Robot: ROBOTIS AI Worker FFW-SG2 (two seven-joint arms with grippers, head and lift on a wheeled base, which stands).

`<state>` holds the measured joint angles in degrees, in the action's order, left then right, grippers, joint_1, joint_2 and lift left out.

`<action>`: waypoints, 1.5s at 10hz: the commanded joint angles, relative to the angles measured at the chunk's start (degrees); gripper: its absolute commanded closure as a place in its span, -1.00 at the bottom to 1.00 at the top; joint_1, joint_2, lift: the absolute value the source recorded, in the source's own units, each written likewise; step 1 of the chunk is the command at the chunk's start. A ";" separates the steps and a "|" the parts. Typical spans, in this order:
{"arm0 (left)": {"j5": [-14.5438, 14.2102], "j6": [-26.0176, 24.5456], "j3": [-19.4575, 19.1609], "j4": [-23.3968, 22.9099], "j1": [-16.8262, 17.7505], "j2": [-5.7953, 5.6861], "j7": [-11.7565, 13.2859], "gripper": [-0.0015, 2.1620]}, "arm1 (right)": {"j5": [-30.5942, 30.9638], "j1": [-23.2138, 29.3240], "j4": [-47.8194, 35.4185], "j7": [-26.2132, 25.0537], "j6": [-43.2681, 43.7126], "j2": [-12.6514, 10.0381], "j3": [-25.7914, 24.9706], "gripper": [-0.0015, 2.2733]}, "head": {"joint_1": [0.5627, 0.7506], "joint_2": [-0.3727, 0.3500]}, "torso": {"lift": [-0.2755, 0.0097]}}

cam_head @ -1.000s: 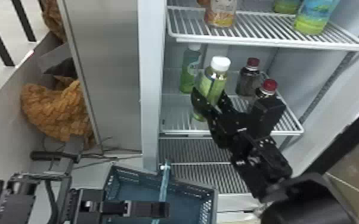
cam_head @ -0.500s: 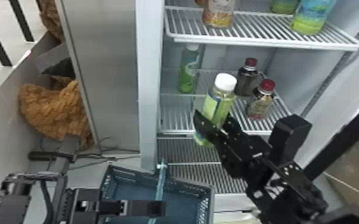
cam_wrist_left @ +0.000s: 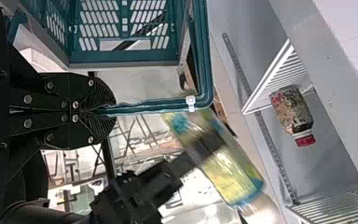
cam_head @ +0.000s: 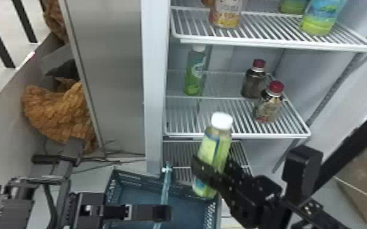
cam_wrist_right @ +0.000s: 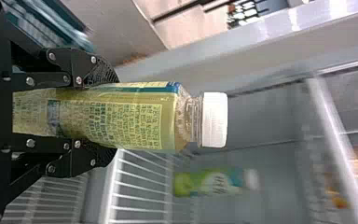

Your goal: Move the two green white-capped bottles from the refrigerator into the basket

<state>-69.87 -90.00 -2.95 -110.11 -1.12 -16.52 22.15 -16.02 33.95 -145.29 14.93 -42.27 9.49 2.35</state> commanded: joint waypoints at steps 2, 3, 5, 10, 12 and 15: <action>0.06 -0.03 -0.13 -0.07 -0.15 0.00 0.00 0.07 | -2.60 2.18 -1.87 1.68 -10.47 -0.44 -1.55 -0.20 | 0.41 -0.31 | -0.92; 0.06 -0.03 -0.02 -0.07 -0.15 0.00 0.00 0.07 | -3.63 2.18 -2.29 2.12 -14.68 -0.44 -1.90 -0.20 | 0.41 -0.30 | -0.92; 0.06 -0.03 -0.02 -0.07 -0.15 0.08 0.00 0.07 | -6.26 1.62 -3.00 2.21 -25.37 -0.44 -2.24 -0.20 | 0.41 -0.29 | -0.92; 0.51 -0.03 -0.02 -0.07 -0.15 0.08 0.00 0.07 | -6.03 -0.91 0.24 3.35 -25.65 -0.35 -1.67 -0.54 | 0.41 -0.23 | -0.92; 0.63 -0.03 -0.02 -0.07 -0.15 0.08 0.00 0.07 | -5.80 -0.91 0.94 3.44 -24.11 -0.35 -1.90 -0.69 | 0.41 -0.24 | -0.92; 0.63 -0.03 0.10 -0.07 -0.15 0.08 0.00 0.07 | -4.54 -0.77 0.52 3.53 -22.56 -0.44 -2.70 -0.73 | 0.41 -0.26 | -0.92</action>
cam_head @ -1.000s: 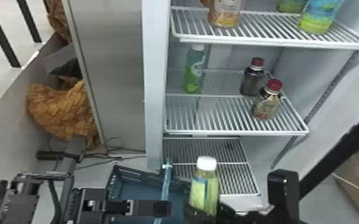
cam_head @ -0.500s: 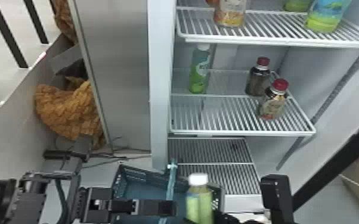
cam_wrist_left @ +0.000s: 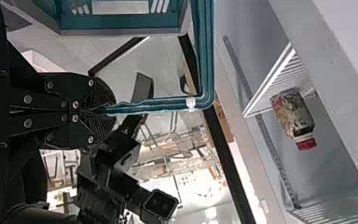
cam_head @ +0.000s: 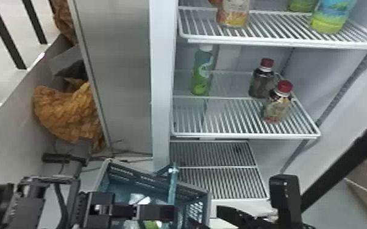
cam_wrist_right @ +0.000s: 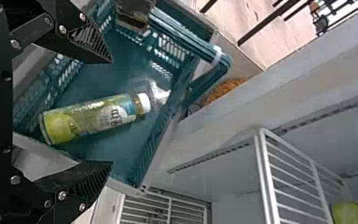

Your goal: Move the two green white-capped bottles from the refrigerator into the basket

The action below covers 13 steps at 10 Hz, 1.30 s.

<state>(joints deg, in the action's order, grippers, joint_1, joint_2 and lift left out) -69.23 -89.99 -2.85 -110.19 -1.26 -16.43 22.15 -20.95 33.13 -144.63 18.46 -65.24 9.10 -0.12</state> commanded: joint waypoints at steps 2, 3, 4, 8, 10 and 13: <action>0.11 -0.03 0.00 0.01 0.00 0.00 0.00 0.07 | 2.44 0.34 -1.13 0.00 1.96 -0.13 -0.67 -0.73 | 0.41 -0.30 | -0.92; -0.01 -0.03 0.00 0.01 0.00 0.00 0.00 0.07 | 3.93 0.48 -1.55 0.00 3.22 -0.31 -0.90 -0.74 | 0.41 -0.33 | -0.92; -0.01 -0.03 0.00 0.01 0.00 0.00 0.00 0.07 | 4.72 0.76 -1.69 0.00 4.63 -0.39 -1.25 -0.73 | 0.41 -0.36 | -0.92; -0.01 -0.03 0.00 0.01 0.00 0.00 0.00 0.07 | 7.58 0.62 -0.71 -1.76 15.74 -1.01 -1.13 -0.74 | 0.41 -0.44 | -0.92; -0.12 -0.03 0.00 0.01 0.00 0.09 0.00 0.07 | 7.58 -1.63 4.36 -2.90 25.86 -1.54 -0.67 -0.74 | 0.41 -0.47 | -0.92; -0.35 -0.03 -0.12 0.01 0.00 0.09 0.00 0.07 | 7.35 -6.13 13.21 -4.92 40.21 -1.27 2.07 -0.78 | 0.41 -0.45 | -0.92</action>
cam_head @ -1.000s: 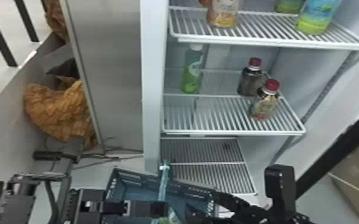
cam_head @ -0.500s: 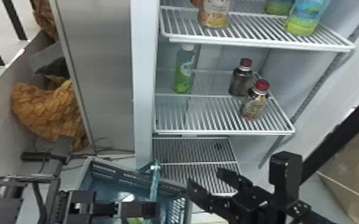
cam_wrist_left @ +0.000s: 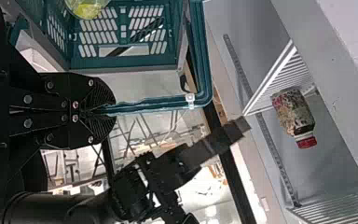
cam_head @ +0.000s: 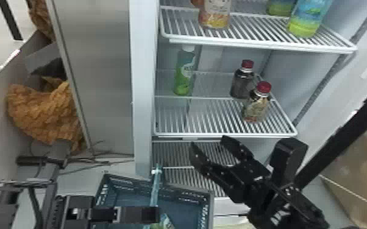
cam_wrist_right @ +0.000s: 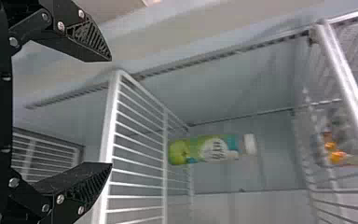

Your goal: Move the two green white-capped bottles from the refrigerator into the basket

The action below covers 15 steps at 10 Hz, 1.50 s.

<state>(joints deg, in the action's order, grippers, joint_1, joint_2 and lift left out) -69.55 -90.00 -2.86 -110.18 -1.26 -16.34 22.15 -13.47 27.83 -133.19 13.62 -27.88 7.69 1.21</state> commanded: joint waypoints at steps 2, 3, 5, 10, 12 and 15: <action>-0.15 -0.03 0.01 0.00 0.00 0.00 0.00 0.07 | -0.13 -4.07 6.70 -2.81 10.17 0.22 2.67 -0.80 | 0.41 -0.43 | -0.92; -0.15 -0.03 0.01 0.00 0.00 0.00 0.00 0.07 | -0.13 -5.61 9.09 -3.95 12.70 -0.04 3.36 -0.82 | 0.41 -0.42 | -0.92; -0.15 -0.03 0.12 0.00 0.00 0.00 0.00 0.07 | 0.21 -9.55 14.43 -4.83 15.79 -0.48 4.16 -0.87 | 0.41 -0.42 | -0.92; -0.26 -0.03 0.24 0.00 0.28 0.00 0.00 0.07 | 2.95 -20.24 28.64 -6.33 22.40 -1.45 5.42 -0.93 | 0.41 -0.40 | -0.92; -0.15 -0.03 0.35 0.00 0.42 0.00 0.00 0.07 | 3.18 -25.86 35.67 -6.24 23.81 -1.71 6.67 -0.93 | 0.41 -0.40 | -0.92; -0.03 -0.03 0.58 0.00 0.56 -0.09 -0.17 0.07 | 4.55 -31.35 42.14 -7.12 25.35 -1.89 7.47 -0.96 | 0.41 -0.36 | -0.92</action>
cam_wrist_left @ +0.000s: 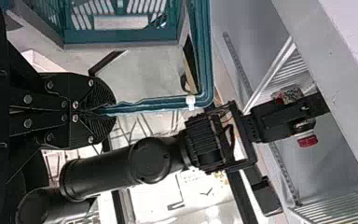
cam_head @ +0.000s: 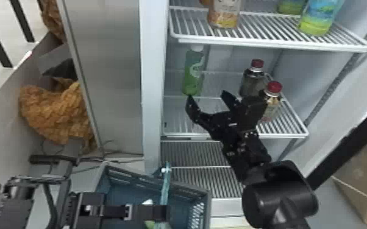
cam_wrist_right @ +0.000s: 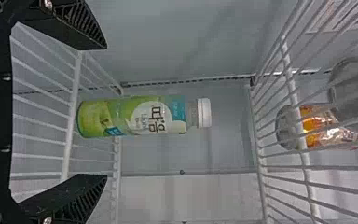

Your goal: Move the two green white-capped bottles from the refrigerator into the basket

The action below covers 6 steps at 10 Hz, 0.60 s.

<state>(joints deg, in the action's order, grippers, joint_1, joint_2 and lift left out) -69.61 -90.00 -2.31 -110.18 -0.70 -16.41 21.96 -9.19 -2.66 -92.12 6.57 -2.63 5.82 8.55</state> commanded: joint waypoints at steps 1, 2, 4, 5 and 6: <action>-0.09 -0.03 0.02 0.00 0.00 -0.11 0.01 0.07 | -0.18 -2.26 3.17 -0.33 0.10 -0.10 0.14 -0.96 | 0.41 -0.36 | -0.92; -0.09 -0.03 -0.09 0.00 0.00 -0.20 0.01 0.07 | -0.06 -3.67 4.58 -0.33 0.10 -0.10 0.36 -0.96 | 0.41 -0.36 | -0.92; -0.09 -0.03 0.02 0.00 0.00 -0.20 -0.08 0.07 | 0.05 -6.62 8.09 -1.73 1.50 -0.02 1.51 -0.97 | 0.41 -0.35 | -0.92; -0.09 -0.03 0.02 0.00 0.14 -0.20 -0.08 0.07 | 0.17 -8.31 10.06 -2.17 2.21 -0.02 2.19 -0.97 | 0.41 -0.35 | -0.92; -0.09 -0.03 0.13 0.00 0.14 -0.20 -0.17 0.07 | 0.28 -9.43 11.05 -2.70 2.35 -0.02 2.65 -0.97 | 0.41 -0.35 | -0.92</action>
<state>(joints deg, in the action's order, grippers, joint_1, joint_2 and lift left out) -69.70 -90.00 -2.28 -110.18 -0.57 -16.61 21.80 -8.98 -11.24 -81.79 3.90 -0.42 5.80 10.85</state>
